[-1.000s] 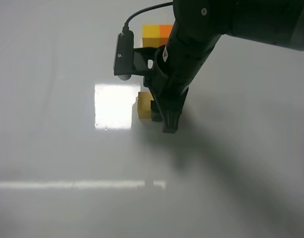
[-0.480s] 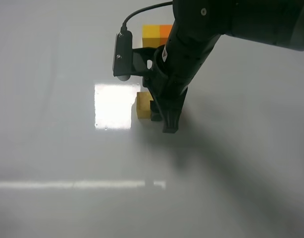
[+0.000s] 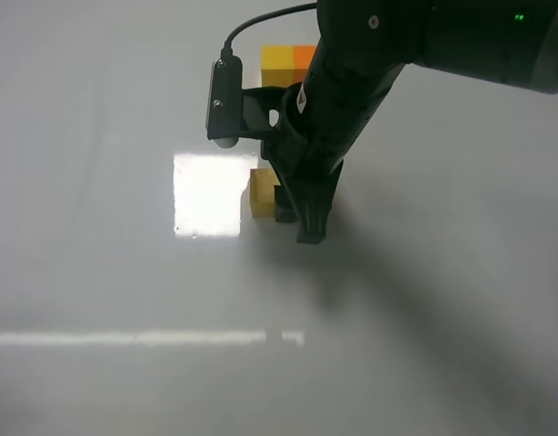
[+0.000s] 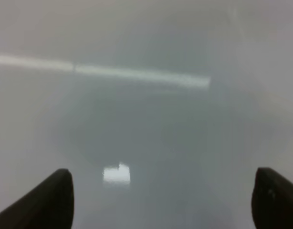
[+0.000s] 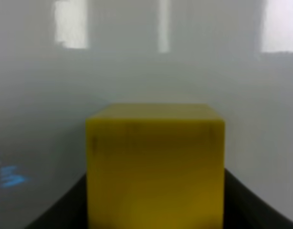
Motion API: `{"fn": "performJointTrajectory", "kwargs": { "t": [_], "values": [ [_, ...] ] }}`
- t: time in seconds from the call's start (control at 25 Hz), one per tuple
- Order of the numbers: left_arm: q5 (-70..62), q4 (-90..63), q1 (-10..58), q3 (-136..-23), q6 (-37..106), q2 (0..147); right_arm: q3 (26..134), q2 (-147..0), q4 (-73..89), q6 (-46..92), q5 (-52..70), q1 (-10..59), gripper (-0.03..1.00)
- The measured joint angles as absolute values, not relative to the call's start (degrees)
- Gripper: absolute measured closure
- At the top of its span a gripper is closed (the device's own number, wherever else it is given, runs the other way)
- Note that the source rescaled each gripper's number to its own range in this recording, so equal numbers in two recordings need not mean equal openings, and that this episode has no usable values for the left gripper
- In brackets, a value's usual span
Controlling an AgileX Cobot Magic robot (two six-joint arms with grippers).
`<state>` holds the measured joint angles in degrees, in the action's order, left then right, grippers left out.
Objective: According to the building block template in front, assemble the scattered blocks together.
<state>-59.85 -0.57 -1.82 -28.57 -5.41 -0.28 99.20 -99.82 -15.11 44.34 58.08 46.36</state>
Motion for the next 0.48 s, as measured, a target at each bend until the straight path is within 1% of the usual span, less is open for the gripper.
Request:
{"fn": "performJointTrajectory", "kwargs": {
  "t": [0.08, 0.16, 0.2, 0.32, 0.48],
  "values": [
    [-59.9, -0.6, -1.8, -28.6, -5.4, -0.3, 99.2, -99.7, -14.4, 44.3, 57.8, 46.4, 0.58],
    [-59.9, -0.6, -1.8, -28.6, -5.4, -0.3, 99.2, -99.0, -13.8, 43.4, 57.8, 46.4, 0.43],
    [-59.9, -0.6, -1.8, -28.6, -5.4, -0.3, 99.2, -98.4, -13.4, 43.0, 58.1, 46.4, 0.38],
    [-59.9, -0.6, -1.8, -28.6, -5.4, -0.3, 99.2, -96.4, -13.0, 41.2, 59.7, 46.4, 0.31],
    [-59.9, -0.6, -1.8, -28.6, -5.4, -0.3, 99.2, -92.9, -12.8, 37.2, 61.2, 46.4, 0.29]
  ]
}}
